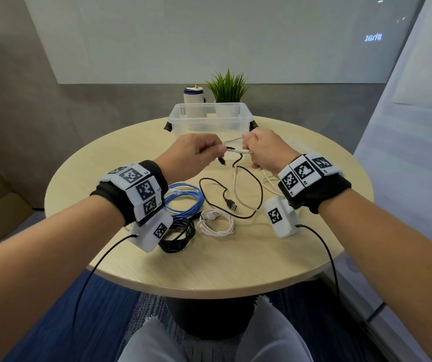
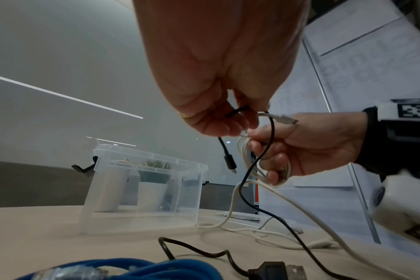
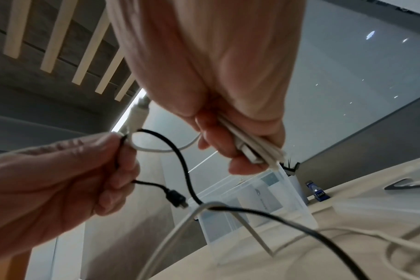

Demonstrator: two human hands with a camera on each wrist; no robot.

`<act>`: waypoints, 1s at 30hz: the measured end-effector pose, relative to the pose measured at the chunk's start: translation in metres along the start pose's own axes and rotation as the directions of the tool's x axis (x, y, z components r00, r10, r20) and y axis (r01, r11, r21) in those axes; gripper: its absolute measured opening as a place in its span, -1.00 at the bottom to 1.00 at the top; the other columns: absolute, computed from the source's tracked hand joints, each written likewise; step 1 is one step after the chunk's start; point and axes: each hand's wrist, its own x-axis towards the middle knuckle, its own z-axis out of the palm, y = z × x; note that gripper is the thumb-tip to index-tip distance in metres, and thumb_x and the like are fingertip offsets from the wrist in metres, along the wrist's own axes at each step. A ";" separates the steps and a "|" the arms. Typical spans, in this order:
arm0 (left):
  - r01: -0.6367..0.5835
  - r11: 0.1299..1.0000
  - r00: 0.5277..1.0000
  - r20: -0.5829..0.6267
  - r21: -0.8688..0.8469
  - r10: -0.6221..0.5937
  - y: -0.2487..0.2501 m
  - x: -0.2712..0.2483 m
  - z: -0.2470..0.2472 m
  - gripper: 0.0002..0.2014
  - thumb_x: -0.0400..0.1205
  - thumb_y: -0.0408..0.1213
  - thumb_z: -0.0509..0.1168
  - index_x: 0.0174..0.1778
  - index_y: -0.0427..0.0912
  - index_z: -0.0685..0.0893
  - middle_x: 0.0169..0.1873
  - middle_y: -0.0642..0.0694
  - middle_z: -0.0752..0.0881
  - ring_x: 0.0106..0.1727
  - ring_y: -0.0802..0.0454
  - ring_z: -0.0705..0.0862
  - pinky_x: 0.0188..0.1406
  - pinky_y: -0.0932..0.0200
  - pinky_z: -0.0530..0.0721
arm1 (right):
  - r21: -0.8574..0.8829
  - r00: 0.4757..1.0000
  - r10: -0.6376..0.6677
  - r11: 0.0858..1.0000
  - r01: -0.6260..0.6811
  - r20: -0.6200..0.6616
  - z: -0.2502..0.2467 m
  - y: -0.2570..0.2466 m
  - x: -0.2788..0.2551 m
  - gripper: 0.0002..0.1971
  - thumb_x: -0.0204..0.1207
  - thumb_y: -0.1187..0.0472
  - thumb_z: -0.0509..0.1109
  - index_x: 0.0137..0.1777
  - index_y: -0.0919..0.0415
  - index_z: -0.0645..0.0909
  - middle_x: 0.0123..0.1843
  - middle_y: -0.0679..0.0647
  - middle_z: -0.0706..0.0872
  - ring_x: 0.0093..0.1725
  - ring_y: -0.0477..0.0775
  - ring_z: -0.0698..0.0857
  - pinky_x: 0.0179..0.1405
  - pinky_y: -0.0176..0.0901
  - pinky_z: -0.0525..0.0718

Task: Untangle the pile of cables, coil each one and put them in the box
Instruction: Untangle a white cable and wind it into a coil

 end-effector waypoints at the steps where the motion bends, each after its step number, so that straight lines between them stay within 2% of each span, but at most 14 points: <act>1: -0.014 1.000 1.000 0.014 -0.022 0.014 0.000 -0.001 0.000 -0.81 0.70 -0.16 0.23 -0.13 -0.09 0.71 -0.28 -0.36 0.65 -0.30 -0.11 0.50 -0.30 0.04 0.52 | -0.037 1.000 -0.012 0.999 0.013 0.013 0.000 0.001 -0.001 -0.65 0.73 0.09 0.04 -0.27 0.12 0.46 -0.34 0.06 0.46 -0.37 0.02 0.46 -0.17 0.02 0.64; 3: -0.028 0.999 0.999 0.043 -0.041 0.030 0.000 -0.003 -0.001 -0.83 0.68 -0.18 0.26 -0.14 -0.07 0.73 -0.32 -0.25 0.63 -0.33 -0.03 0.46 -0.32 0.14 0.46 | -0.116 0.999 -0.029 0.993 0.032 0.024 -0.001 0.004 -0.003 -0.66 0.72 0.09 0.07 -0.22 0.21 0.52 -0.27 0.14 0.51 -0.29 0.09 0.51 -0.05 0.10 0.65; 4: -0.028 0.999 0.998 0.050 -0.046 0.030 0.000 -0.003 0.000 -0.83 0.68 -0.18 0.26 -0.13 -0.09 0.74 -0.32 -0.17 0.63 -0.33 0.02 0.46 -0.32 0.18 0.46 | -0.164 0.999 -0.032 0.986 0.035 0.022 -0.002 0.004 -0.004 -0.64 0.72 0.09 0.09 -0.16 0.29 0.56 -0.23 0.19 0.54 -0.23 0.13 0.53 -0.05 0.08 0.63; 7: -0.014 0.998 1.000 0.014 -0.064 0.015 0.000 -0.003 -0.001 -0.83 0.67 -0.20 0.28 -0.12 -0.13 0.76 -0.39 -0.02 0.62 -0.44 0.22 0.42 -0.42 0.39 0.42 | -0.274 0.996 -0.084 0.958 0.085 0.016 -0.005 0.006 -0.008 -0.60 0.69 0.11 0.14 -0.08 0.45 0.64 -0.26 0.19 0.56 -0.29 0.08 0.49 -0.34 -0.14 0.41; 9: 0.000 1.000 1.000 -0.024 -0.025 -0.001 0.000 0.000 0.000 -0.84 0.66 -0.22 0.29 -0.13 -0.15 0.76 -0.39 0.01 0.63 -0.48 0.25 0.45 -0.47 0.48 0.39 | -0.274 0.993 -0.117 0.954 0.122 0.034 -0.004 0.005 -0.010 -0.62 0.67 0.09 0.18 -0.16 0.38 0.67 -0.37 0.06 0.55 -0.38 -0.03 0.46 -0.42 -0.19 0.36; 12: 0.020 0.998 0.999 0.029 0.064 -0.022 -0.001 0.004 0.002 -0.86 0.63 -0.21 0.33 -0.10 -0.16 0.78 -0.20 -0.07 0.71 -0.31 0.17 0.53 -0.27 0.31 0.50 | -0.131 0.995 -0.091 0.987 0.095 0.033 0.001 0.001 -0.009 -0.65 0.64 0.06 0.23 -0.33 0.17 0.65 -0.47 -0.01 0.53 -0.44 -0.01 0.52 -0.40 -0.19 0.46; 15: 0.016 0.999 0.994 0.104 0.051 -0.021 0.002 0.003 0.005 -0.85 0.61 -0.19 0.36 -0.05 -0.13 0.80 -0.14 -0.04 0.70 -0.11 -0.02 0.63 -0.06 0.14 0.58 | 0.023 0.999 -0.051 0.998 0.051 0.008 0.001 -0.006 -0.008 -0.67 0.60 0.06 0.28 -0.36 0.18 0.65 -0.54 0.04 0.53 -0.51 0.01 0.51 -0.46 -0.23 0.47; 17: -0.006 1.000 0.991 0.132 0.020 0.003 0.005 0.000 0.005 -0.86 0.60 -0.19 0.38 -0.05 -0.12 0.81 -0.12 -0.07 0.70 -0.05 -0.04 0.64 0.02 0.11 0.59 | 0.003 0.999 -0.049 0.999 0.049 -0.016 -0.001 -0.009 -0.008 -0.67 0.61 0.09 0.28 -0.32 0.22 0.66 -0.55 0.03 0.52 -0.52 -0.04 0.51 -0.50 -0.28 0.46; 19: -0.022 1.000 0.987 0.157 -0.017 0.024 0.005 -0.002 0.002 -0.90 0.58 -0.19 0.39 -0.08 -0.04 0.81 -0.13 -0.07 0.69 -0.05 -0.02 0.65 0.04 0.10 0.60 | -0.091 0.996 -0.078 0.993 0.074 -0.048 -0.003 -0.008 -0.008 -0.65 0.63 0.11 0.27 -0.27 0.32 0.69 -0.54 0.03 0.54 -0.49 -0.03 0.52 -0.48 -0.26 0.46; 22: -0.035 0.998 0.972 0.230 -0.048 0.046 0.003 -0.003 -0.003 -0.90 0.58 -0.21 0.40 -0.09 0.10 0.79 -0.23 0.05 0.65 -0.12 0.10 0.61 -0.01 0.18 0.58 | -0.192 0.991 -0.107 0.977 0.090 -0.082 -0.003 -0.003 -0.007 -0.60 0.63 0.14 0.25 -0.19 0.50 0.70 -0.44 0.19 0.56 -0.41 0.07 0.50 -0.43 -0.25 0.41; 26: -0.068 0.997 0.956 0.285 -0.032 0.074 -0.001 -0.004 -0.003 -0.85 0.56 -0.25 0.42 0.00 0.03 0.81 -0.33 0.14 0.61 -0.24 0.27 0.56 -0.14 0.38 0.50 | -0.234 0.980 -0.113 0.970 0.072 -0.166 -0.001 0.005 0.000 -0.61 0.60 0.19 0.21 -0.23 0.53 0.66 -0.28 0.41 0.67 -0.32 0.15 0.53 -0.36 -0.15 0.46; 28: -0.090 0.996 0.945 0.316 -0.017 0.091 -0.001 -0.006 0.001 -0.85 0.55 -0.26 0.43 0.00 0.01 0.81 -0.33 0.16 0.61 -0.23 0.31 0.57 -0.16 0.48 0.48 | -0.233 0.967 -0.094 0.972 0.038 -0.236 -0.005 0.010 0.005 -0.62 0.58 0.23 0.19 -0.25 0.54 0.66 -0.26 0.43 0.69 -0.31 0.22 0.56 -0.27 -0.06 0.55; 30: -0.098 0.994 0.942 0.325 0.047 0.078 -0.003 -0.007 0.004 -0.85 0.56 -0.26 0.42 0.01 -0.03 0.82 -0.31 0.20 0.61 -0.22 0.38 0.58 -0.19 0.59 0.43 | -0.192 0.971 -0.030 0.981 -0.017 -0.237 -0.012 0.012 0.008 -0.63 0.58 0.22 0.18 -0.27 0.48 0.67 -0.36 0.32 0.68 -0.31 0.25 0.59 -0.26 -0.03 0.59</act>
